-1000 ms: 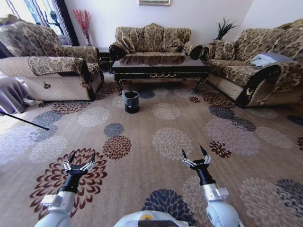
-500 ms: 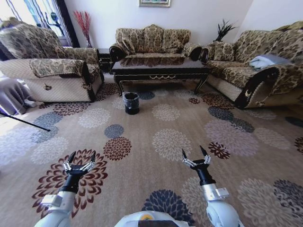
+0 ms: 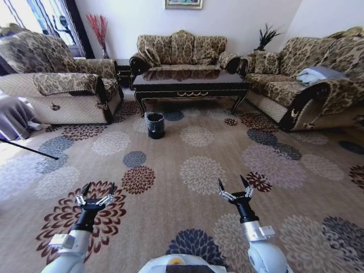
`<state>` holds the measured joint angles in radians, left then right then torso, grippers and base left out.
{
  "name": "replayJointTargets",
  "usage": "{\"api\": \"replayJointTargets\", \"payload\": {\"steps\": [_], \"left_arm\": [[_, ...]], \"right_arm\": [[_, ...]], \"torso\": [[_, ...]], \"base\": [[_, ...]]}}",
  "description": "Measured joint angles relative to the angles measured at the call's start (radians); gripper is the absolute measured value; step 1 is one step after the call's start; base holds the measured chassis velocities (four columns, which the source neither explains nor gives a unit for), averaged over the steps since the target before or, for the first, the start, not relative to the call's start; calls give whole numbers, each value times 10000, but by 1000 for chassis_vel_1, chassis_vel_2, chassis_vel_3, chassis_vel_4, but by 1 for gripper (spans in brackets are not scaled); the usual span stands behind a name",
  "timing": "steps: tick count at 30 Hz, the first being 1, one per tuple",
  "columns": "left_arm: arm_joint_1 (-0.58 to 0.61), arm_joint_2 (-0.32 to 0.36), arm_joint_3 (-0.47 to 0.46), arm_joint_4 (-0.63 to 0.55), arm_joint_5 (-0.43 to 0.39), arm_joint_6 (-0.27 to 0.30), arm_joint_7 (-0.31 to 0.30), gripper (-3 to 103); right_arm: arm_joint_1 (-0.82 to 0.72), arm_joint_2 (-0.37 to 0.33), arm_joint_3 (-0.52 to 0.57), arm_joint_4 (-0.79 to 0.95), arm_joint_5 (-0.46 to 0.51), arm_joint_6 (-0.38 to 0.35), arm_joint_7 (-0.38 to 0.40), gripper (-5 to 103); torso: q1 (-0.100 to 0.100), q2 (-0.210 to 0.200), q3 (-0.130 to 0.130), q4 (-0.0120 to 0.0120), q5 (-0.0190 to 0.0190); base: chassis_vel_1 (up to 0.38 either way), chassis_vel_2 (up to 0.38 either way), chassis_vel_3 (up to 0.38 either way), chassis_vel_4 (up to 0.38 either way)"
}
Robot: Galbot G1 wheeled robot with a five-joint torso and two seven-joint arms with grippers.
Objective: Move to the front of the table and pick up the trash from the floor, then place it into the trash bin.
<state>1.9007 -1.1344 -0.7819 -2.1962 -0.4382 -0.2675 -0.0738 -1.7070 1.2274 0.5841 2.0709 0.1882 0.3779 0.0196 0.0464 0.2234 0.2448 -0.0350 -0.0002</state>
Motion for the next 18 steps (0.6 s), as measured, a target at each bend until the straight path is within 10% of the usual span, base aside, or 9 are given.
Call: {"api": "replayJointTargets", "payload": {"steps": [18], "left_arm": [[0, 0, 0, 0, 0, 0, 0, 100]], "right_arm": [[0, -1, 0, 0, 0, 0, 0, 100]], "torso": [[196, 632, 436, -1, 5]], "base": [[-21, -18, 19, 22]]}}
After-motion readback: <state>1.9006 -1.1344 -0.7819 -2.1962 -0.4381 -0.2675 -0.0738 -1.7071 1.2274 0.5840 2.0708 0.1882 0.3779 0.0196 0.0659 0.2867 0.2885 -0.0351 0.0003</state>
